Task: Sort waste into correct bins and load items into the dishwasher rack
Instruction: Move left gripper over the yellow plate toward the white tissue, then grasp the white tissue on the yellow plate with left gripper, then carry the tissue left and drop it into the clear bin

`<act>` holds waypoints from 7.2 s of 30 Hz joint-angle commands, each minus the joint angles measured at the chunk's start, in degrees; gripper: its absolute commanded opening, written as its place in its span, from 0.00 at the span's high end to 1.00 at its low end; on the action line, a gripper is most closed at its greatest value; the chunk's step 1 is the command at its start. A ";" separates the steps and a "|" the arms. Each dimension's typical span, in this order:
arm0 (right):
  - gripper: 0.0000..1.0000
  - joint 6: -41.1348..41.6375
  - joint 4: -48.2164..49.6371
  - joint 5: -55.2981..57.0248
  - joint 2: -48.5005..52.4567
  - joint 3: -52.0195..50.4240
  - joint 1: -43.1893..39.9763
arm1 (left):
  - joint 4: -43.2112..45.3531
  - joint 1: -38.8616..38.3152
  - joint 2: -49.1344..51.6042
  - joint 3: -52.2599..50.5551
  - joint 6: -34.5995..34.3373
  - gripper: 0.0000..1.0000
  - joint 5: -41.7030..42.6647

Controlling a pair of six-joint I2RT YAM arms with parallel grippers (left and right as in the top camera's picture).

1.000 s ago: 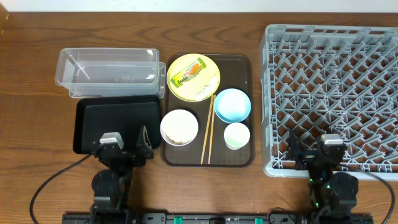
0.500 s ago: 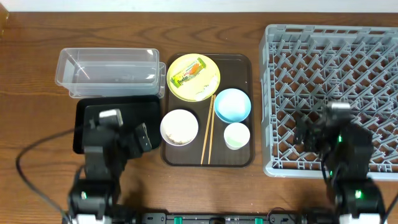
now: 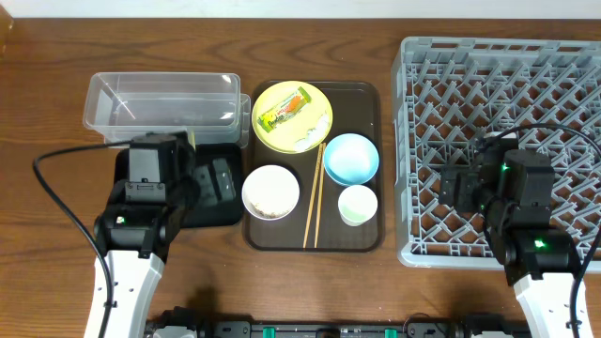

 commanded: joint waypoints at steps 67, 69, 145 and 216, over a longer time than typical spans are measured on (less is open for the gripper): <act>0.01 0.17 0.04 -0.26 -0.26 1.20 0.81 | 37.57 -21.11 52.15 11.72 12.57 0.66 1.92; 0.01 0.17 0.04 -0.26 -0.26 1.20 0.81 | 37.24 -21.11 52.15 11.72 12.57 0.66 4.22; 0.01 0.17 -0.55 -0.26 -0.26 1.20 0.81 | 34.77 -22.93 51.41 10.73 9.11 0.70 1.73; 0.01 0.17 -0.68 -0.26 -0.26 1.20 0.81 | 28.22 0.72 33.55 10.80 6.60 0.70 -5.81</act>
